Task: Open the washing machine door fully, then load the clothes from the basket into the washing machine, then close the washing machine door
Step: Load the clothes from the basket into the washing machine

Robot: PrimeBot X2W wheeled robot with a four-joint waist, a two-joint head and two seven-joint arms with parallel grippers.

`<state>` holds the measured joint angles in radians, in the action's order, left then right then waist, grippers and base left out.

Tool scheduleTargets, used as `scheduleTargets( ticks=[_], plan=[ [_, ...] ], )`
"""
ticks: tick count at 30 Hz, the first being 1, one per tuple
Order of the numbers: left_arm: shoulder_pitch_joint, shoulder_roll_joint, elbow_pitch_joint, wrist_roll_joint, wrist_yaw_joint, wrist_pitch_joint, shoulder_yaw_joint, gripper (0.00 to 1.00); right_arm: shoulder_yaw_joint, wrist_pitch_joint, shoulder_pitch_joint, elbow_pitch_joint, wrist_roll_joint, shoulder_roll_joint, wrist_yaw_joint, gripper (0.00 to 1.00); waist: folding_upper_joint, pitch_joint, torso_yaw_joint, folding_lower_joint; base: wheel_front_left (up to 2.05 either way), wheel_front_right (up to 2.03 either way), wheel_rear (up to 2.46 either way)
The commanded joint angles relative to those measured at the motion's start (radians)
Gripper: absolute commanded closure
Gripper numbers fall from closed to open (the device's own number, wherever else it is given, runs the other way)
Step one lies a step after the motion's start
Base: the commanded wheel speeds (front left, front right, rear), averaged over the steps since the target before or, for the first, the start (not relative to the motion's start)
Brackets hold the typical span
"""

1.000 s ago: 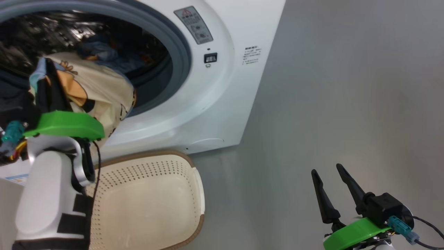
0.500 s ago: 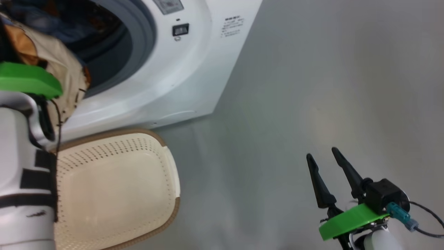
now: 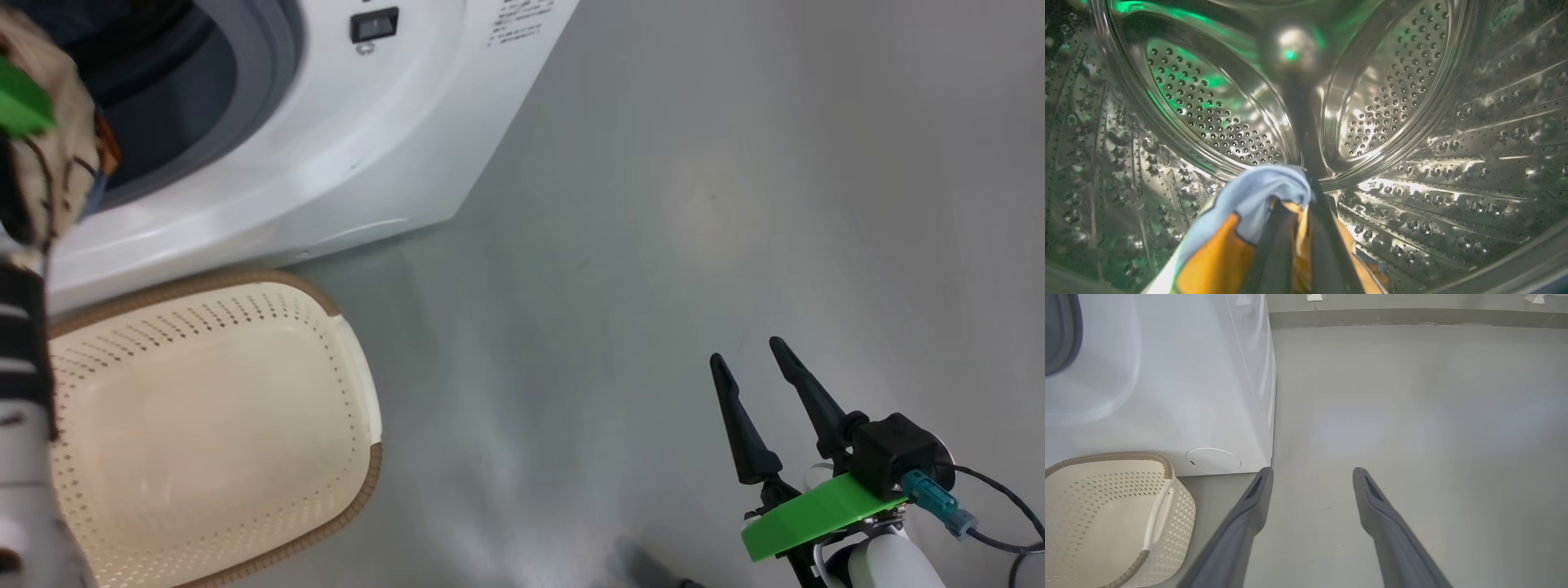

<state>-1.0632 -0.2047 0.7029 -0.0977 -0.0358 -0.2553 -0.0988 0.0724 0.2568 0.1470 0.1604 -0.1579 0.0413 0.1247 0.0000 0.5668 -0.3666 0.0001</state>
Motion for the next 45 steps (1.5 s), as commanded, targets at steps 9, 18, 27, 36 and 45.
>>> scheduleTargets(
  ticks=[9,18,27,36,45],
  plan=[
    [-0.16,-0.062,-0.025,0.013,0.032,-0.006,-0.02,1.0,0.019,0.005,-0.001,-0.03,0.001,0.009,0.006,0.0,0.0,0.062,-0.021,-0.0001,0.0,0.0,0.0],
    [-0.158,-0.062,0.117,0.048,-0.001,-0.006,-0.002,0.52,0.03,0.005,-0.002,-0.016,-0.003,0.009,0.006,0.0,0.0,0.042,-0.005,-0.0001,0.0,0.0,0.0],
    [-0.159,-0.033,0.213,0.042,-0.03,-0.006,0.003,0.0,0.031,0.005,-0.004,0.004,0.001,0.009,0.006,0.0,0.0,-0.005,0.031,-0.0001,0.0,0.0,0.0],
    [-0.1,0.027,0.238,0.045,-0.075,-0.006,0.022,0.0,0.026,0.005,-0.007,0.029,0.002,0.009,0.006,0.0,0.0,-0.077,0.083,-0.0001,0.0,0.0,0.0],
    [0.026,0.104,0.224,0.026,-0.086,-0.006,0.04,0.0,0.006,0.005,-0.007,0.037,0.008,0.009,0.006,0.0,0.0,-0.154,0.156,-0.0001,0.0,0.0,0.0]
  ],
)
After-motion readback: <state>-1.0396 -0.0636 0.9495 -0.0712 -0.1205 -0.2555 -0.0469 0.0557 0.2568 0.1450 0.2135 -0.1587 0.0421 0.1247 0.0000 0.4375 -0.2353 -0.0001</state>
